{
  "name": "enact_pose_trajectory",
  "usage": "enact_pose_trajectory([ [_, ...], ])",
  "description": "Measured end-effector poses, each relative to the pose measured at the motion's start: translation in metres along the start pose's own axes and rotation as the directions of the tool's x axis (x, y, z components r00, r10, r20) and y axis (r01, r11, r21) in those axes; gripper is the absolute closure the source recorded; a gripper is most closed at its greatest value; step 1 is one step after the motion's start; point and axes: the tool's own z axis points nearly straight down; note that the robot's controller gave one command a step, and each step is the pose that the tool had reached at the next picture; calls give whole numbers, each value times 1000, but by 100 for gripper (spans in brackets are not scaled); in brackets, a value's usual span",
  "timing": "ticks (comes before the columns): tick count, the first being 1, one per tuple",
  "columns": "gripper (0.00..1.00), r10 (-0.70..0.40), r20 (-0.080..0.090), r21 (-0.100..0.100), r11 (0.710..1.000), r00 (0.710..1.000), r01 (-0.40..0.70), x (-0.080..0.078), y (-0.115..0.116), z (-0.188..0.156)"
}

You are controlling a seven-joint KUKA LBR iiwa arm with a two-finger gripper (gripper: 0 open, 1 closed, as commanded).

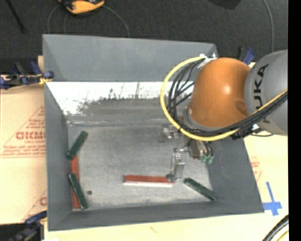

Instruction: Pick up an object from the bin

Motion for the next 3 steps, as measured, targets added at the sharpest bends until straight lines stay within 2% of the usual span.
enact_pose_trajectory([
  [1,0,0,0,0,1000,1000,0,0,0,0],
  [2,0,-59,6,2,998,998,59,6,-4,43],
  [3,0,-153,3,2,988,988,153,26,-19,118],
])
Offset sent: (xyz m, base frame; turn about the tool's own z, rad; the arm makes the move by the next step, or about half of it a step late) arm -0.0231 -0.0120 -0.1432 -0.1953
